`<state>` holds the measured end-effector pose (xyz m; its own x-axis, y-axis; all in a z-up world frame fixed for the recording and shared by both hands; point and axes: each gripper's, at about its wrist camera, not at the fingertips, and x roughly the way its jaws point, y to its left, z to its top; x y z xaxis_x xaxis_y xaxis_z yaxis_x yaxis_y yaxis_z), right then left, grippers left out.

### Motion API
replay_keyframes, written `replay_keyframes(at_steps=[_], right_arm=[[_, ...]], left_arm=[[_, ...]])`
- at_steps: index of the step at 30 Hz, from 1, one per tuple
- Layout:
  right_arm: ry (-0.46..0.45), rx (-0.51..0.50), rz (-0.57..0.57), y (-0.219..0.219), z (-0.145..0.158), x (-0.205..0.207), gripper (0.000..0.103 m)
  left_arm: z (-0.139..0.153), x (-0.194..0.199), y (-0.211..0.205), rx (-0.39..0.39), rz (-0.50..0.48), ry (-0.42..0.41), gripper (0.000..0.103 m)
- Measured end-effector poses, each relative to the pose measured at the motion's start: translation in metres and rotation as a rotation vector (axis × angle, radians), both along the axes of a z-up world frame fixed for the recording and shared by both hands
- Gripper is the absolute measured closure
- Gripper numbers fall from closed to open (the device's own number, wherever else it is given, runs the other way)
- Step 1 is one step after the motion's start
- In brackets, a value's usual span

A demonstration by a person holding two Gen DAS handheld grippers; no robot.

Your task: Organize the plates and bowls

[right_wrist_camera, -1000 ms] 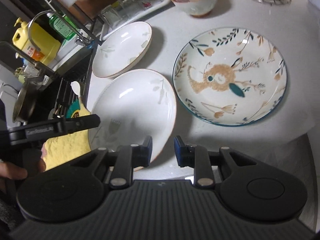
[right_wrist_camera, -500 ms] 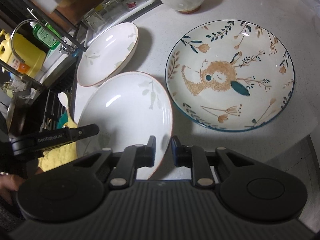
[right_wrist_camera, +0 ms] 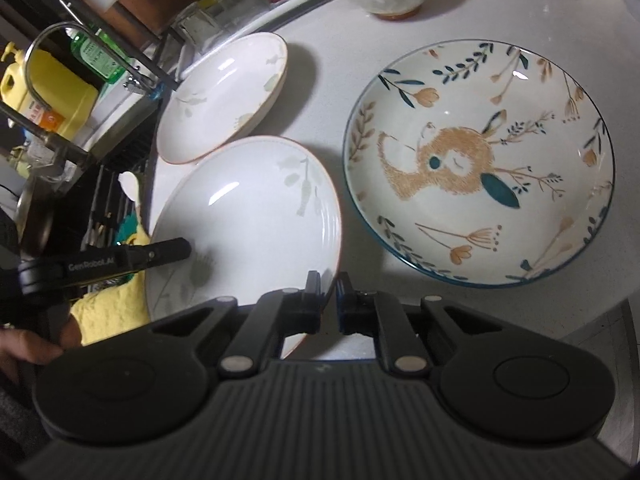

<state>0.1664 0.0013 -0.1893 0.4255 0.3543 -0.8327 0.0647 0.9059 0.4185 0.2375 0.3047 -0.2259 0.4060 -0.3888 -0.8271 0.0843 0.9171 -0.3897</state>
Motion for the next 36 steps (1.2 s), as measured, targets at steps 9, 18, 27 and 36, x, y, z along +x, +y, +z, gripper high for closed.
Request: replay_keyframes(at_steps=[9,18,27,36], right_arm=[[0.026,0.042,0.061,-0.001,0.007,0.003,0.090],[-0.016,0.063,0.054,-0.015,0.025,0.002,0.090],[-0.088,0.053,0.044,-0.039,0.050,0.000,0.090],[-0.120,0.071,-0.012,-0.072,0.055,-0.003,0.090]], left_arm=[[0.018,-0.002,0.008,-0.043,0.020,-0.012,0.090],[0.037,-0.002,0.000,-0.054,0.009,-0.038,0.090],[0.057,-0.004,-0.023,-0.078,0.006,-0.053,0.090],[0.066,-0.001,-0.056,-0.065,-0.059,-0.051,0.090]])
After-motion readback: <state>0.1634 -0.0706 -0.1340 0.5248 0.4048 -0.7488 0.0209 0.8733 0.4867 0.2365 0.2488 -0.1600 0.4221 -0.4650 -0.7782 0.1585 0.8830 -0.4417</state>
